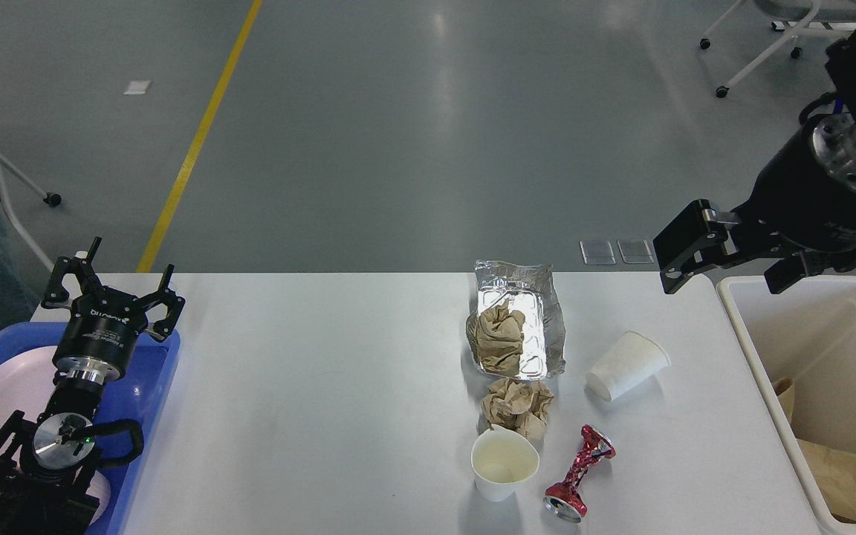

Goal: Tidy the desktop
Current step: 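Raise the right gripper out of the bin toward the white paper cup, then lower the right gripper onto the white paper cup and grasp it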

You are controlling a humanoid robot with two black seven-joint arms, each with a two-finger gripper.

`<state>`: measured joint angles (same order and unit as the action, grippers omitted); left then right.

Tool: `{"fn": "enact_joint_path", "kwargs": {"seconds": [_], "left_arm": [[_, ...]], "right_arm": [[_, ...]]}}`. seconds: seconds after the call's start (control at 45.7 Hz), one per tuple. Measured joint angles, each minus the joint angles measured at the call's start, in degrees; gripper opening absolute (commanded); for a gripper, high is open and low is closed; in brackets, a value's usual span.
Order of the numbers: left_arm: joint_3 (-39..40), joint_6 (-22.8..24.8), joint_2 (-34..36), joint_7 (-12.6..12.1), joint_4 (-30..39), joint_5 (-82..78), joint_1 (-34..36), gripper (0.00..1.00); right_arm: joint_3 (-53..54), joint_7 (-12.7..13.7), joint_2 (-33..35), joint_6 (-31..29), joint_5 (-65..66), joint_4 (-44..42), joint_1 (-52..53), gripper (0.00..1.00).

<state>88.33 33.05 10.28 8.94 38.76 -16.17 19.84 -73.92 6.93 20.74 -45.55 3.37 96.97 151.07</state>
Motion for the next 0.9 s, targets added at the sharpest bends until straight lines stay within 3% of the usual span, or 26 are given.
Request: {"fn": "enact_joint_path", "kwargs": {"seconds": [0.307,0.723,0.898], "left_arm": [[0.0,0.0,0.0,0.0,0.0,0.0,0.0,0.96],[0.0,0.0,0.0,0.0,0.0,0.0,0.0,0.96],[0.0,0.0,0.0,0.0,0.0,0.0,0.0,0.96]], "right_arm": [[-0.3,-0.1,-0.2,5.3,-0.1,-4.0,-8.6,1.0],[0.1,0.2,-1.2,17.7,-14.6,-19.9,-33.1,1.0],[1.3,0.1,-2.0,25.6,-19.3,-26.2,-45.1,1.0]]}}
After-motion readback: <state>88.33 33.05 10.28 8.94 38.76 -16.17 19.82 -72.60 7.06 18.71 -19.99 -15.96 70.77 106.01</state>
